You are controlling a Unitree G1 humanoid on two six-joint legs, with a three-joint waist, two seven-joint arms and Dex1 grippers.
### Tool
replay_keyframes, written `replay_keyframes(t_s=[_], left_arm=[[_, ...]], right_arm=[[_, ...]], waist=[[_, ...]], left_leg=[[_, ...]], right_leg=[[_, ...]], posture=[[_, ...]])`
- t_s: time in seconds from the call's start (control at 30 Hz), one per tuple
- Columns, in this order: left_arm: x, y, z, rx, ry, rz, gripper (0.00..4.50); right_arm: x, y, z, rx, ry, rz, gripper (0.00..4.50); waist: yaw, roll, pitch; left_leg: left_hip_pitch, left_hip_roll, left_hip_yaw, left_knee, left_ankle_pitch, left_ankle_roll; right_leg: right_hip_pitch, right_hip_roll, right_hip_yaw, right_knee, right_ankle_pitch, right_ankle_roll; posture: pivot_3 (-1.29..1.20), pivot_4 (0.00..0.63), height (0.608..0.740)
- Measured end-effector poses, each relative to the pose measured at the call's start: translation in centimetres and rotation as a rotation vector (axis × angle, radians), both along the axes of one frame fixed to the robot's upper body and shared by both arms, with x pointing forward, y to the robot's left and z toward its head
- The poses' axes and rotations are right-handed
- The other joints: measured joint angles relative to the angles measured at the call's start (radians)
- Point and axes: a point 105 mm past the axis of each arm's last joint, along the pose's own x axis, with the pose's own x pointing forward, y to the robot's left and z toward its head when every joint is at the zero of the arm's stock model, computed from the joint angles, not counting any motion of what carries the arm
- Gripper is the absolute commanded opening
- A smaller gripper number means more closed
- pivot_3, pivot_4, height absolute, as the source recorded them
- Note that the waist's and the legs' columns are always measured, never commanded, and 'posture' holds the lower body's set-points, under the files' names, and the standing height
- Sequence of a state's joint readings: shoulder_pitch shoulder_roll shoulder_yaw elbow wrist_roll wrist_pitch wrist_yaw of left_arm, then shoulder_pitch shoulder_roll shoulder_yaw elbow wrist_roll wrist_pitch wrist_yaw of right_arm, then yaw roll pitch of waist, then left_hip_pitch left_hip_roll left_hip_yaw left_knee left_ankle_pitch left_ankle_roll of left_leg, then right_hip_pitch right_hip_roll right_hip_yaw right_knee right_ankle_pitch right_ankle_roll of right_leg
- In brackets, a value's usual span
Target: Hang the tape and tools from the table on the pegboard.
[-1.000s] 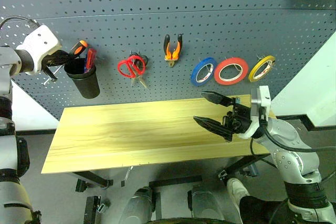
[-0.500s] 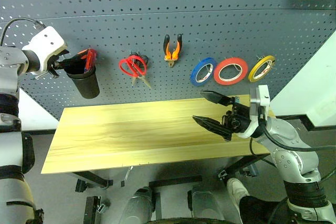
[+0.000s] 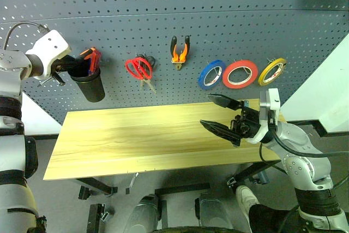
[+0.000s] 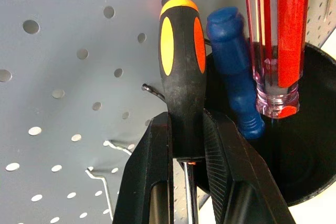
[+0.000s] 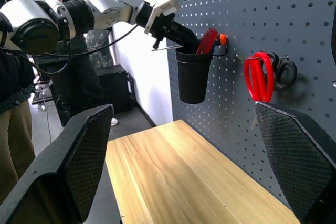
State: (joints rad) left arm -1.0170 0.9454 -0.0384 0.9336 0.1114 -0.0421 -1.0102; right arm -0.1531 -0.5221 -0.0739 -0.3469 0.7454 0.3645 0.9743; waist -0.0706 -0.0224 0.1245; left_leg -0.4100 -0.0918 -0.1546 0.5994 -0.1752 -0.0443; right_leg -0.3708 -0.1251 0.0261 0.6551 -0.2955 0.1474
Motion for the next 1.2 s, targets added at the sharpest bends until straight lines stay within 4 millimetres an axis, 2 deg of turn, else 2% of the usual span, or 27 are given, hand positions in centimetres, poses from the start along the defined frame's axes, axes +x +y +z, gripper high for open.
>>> replay_keyframes(t_s=[0.17,0.33,0.43,0.53,0.7,0.8,0.97,1.2], left_arm=[[-1.3,-0.1,3.7,-0.128,-0.125,-0.042,0.46],[-3.9,-0.3,6.5,-0.283,-0.283,-0.114,0.46],[-5.5,-0.7,8.5,-0.414,-0.448,-0.158,0.46],[-6.2,-0.6,8.0,-0.554,-0.514,-0.156,0.46],[-6.6,-0.2,4.2,-0.693,-0.549,-0.122,0.46],[-5.9,0.0,2.8,-0.737,-0.589,-0.111,0.46],[-4.4,0.0,3.3,-0.771,-0.687,-0.102,0.46],[-2.9,-0.9,5.5,-0.789,-0.77,-0.138,0.46]], right_arm=[[0.0,-0.1,-0.2,-0.002,0.009,-0.008,4.5],[-0.1,-0.1,-0.3,-0.006,0.007,-0.005,4.5],[-0.1,-0.1,-0.3,-0.007,0.006,-0.002,4.5],[-0.1,-0.1,-0.3,-0.007,0.005,0.0,4.5],[0.0,-0.1,-0.3,-0.008,0.007,0.006,4.5],[0.2,-0.2,-0.2,-0.008,0.004,0.01,4.5],[0.3,-0.1,0.0,-0.008,-0.005,0.018,4.5],[0.1,-0.3,0.2,0.002,0.003,0.009,4.5]], waist=[[-0.003,0.0,0.0],[-0.001,0.0,0.0],[0.002,0.001,-0.002],[0.003,0.001,-0.007],[0.004,0.0,-0.015],[0.008,-0.002,-0.017],[0.026,-0.004,-0.019],[0.026,-0.005,-0.019]], left_leg=[[0.0,0.001,0.0,0.0,0.0,0.0],[0.0,0.003,-0.001,0.0,0.0,0.0],[0.001,0.003,-0.003,0.0,0.0,-0.001],[0.003,0.003,-0.004,0.0,0.0,-0.001],[0.004,0.003,-0.004,0.0,0.001,-0.002],[0.004,0.003,-0.003,0.001,0.002,-0.003],[0.003,0.002,-0.003,0.001,0.002,-0.003],[0.003,0.002,-0.003,0.001,0.002,-0.003]], right_leg=[[0.0,0.0,0.0,0.0,0.0,0.0],[-0.001,0.0,0.0,0.0,0.001,-0.001],[-0.001,0.0,0.0,0.0,0.001,-0.002],[0.0,0.0,0.0,0.0,0.001,-0.002],[0.0,0.0,0.0,0.0,0.002,-0.003],[0.0,0.001,0.0,0.0,0.002,-0.004],[0.0,0.002,0.0,-0.002,0.002,-0.004],[0.0,0.002,0.0,-0.002,0.002,-0.004]], posture=[[-0.05,0.043,0.728],[-0.04,0.043,0.728],[-0.04,0.042,0.728],[-0.04,0.041,0.728],[-0.03,0.038,0.728],[-0.03,0.036,0.728],[-0.05,0.035,0.728],[-0.07,0.033,0.728]])
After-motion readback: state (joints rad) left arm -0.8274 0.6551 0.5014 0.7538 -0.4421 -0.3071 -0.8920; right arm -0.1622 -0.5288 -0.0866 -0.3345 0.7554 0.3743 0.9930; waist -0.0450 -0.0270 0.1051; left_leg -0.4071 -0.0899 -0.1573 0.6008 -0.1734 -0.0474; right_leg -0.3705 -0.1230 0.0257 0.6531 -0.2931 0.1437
